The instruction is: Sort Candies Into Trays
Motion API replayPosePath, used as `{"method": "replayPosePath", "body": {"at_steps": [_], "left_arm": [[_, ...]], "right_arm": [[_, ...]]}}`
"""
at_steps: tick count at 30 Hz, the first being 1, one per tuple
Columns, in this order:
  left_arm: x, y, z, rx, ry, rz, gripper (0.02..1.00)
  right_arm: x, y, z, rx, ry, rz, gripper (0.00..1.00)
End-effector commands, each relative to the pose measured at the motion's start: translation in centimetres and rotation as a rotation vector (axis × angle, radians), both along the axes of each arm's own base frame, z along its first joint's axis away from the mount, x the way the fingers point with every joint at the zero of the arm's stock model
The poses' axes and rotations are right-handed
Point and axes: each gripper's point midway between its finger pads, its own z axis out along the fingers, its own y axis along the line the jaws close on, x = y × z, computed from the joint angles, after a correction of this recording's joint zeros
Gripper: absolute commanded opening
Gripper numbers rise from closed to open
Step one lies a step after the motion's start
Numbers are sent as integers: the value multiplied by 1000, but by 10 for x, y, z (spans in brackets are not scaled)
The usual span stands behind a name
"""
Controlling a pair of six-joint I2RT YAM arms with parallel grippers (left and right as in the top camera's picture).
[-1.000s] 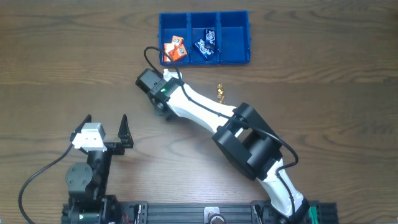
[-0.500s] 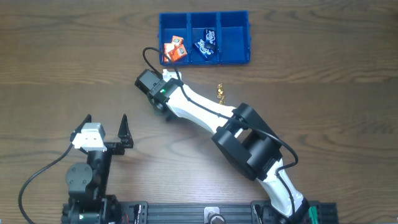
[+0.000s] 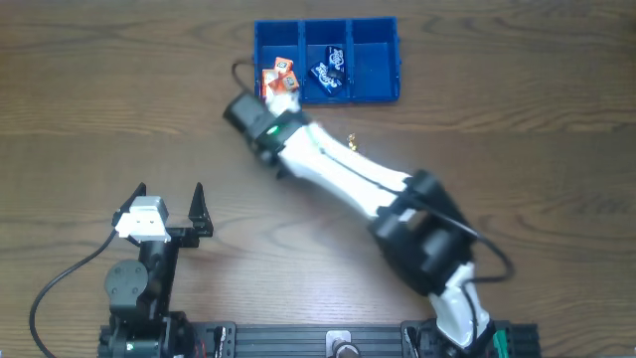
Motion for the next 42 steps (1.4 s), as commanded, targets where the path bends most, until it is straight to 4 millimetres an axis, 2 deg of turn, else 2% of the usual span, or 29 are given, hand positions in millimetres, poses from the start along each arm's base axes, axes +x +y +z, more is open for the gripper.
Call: {"method": "replayPosePath", "body": {"at_steps": [1, 5, 9, 17, 22, 37, 39, 40, 42], "left_arm": [[-1, -3, -16, 1, 48, -21, 998], [-1, -3, -15, 1, 47, -21, 998], [-1, -3, -16, 1, 48, -21, 996], [-1, -3, -16, 1, 48, -21, 998], [-1, -3, -15, 1, 47, -21, 998], [-1, -3, -15, 1, 47, -21, 998], [-1, -3, -15, 1, 47, -21, 998], [-1, -3, -15, 1, 47, -21, 996], [-1, -3, -15, 1, 47, -21, 998]], "right_arm": [[63, -76, 98, -4, -237, -87, 150], [96, -130, 107, -21, -274, -155, 150], [112, -156, 97, -46, -263, -164, 150], [131, -168, 64, -70, -233, -169, 150], [138, -169, 47, -79, -215, -150, 150], [144, -165, 36, -87, -214, -121, 161], [144, -165, 36, -87, -214, -121, 268], [144, -165, 35, -86, -212, -120, 391], [144, -164, 35, -85, -212, -119, 755]]}}
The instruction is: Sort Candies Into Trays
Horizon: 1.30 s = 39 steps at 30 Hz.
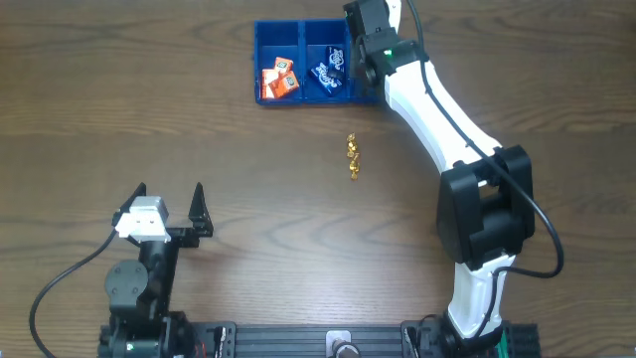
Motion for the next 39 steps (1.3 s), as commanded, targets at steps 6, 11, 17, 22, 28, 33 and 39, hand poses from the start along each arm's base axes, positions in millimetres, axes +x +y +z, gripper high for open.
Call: {"method": "replayPosePath", "body": {"at_steps": [6, 11, 17, 22, 28, 33, 39], "left_arm": [[-1, -3, -16, 1, 48, -21, 998], [-1, -3, -16, 1, 48, -21, 996], [-1, -3, -15, 1, 47, -21, 998], [-1, -3, -16, 1, 48, -21, 998], [-1, -3, -16, 1, 48, -21, 998], [-1, -3, -16, 1, 48, -21, 998], [-1, -3, -16, 1, 48, -21, 998]], "right_arm": [[0, -3, -13, -19, 25, 2, 1000], [-11, -6, -5, -14, 47, -13, 1000], [-79, 15, 19, 59, 201, -3, 1000], [-125, 44, -3, 98, 375, 97, 1000], [-164, 50, -62, 135, 520, 106, 1000], [-182, 46, -98, 121, 554, 110, 1000], [-187, 47, -114, 110, 545, 122, 1000]]}}
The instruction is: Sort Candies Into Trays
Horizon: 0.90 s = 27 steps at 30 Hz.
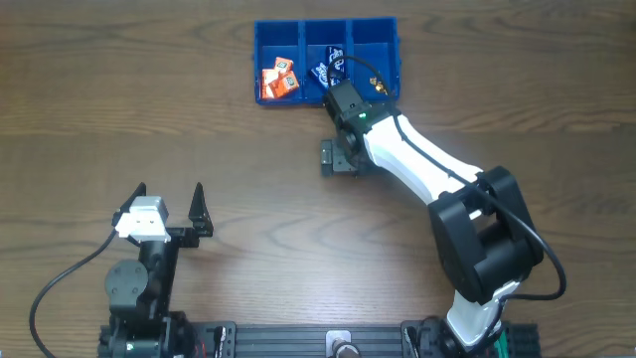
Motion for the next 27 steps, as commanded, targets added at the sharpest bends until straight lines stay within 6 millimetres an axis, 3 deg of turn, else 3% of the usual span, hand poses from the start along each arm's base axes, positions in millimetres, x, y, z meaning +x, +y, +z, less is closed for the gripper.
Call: {"method": "replayPosePath", "body": {"at_steps": [1, 9, 15, 17, 22, 24, 27], "left_arm": [[-1, -3, -16, 1, 48, -21, 998], [-1, -3, -16, 1, 48, -21, 998], [-1, -3, -16, 1, 48, -21, 998], [-1, -3, -16, 1, 48, -21, 996], [-1, -3, -16, 1, 48, -21, 998], [-1, -3, -16, 1, 48, -21, 998], [-1, -3, -16, 1, 48, -21, 998]], "right_arm": [[-5, 3, -8, -4, 7, -2, 1000], [-2, 3, -29, -23, 23, -23, 1000], [-2, 4, -30, -22, 25, -35, 974], [-2, 3, -30, -21, 24, -38, 864], [0, 4, -31, -18, 18, -41, 457], [1, 3, -30, -20, 17, -45, 364], [1, 2, -30, -23, 16, -47, 340]]}}
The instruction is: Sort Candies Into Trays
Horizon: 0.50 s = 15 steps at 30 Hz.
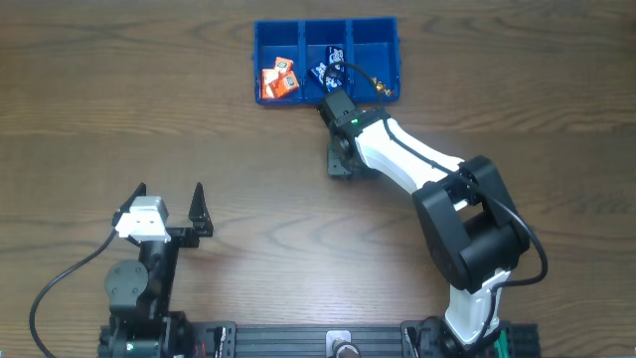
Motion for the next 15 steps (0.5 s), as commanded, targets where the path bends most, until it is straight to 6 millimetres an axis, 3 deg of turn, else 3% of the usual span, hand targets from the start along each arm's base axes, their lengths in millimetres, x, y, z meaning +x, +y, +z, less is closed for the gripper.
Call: {"method": "replayPosePath", "body": {"at_steps": [1, 15], "left_arm": [[-1, -3, -16, 1, 48, -21, 998], [-1, -3, -16, 1, 48, -21, 998]], "right_arm": [[-1, -4, -4, -21, 2, -9, 338], [-2, -13, 3, -60, -9, -23, 198]]}}
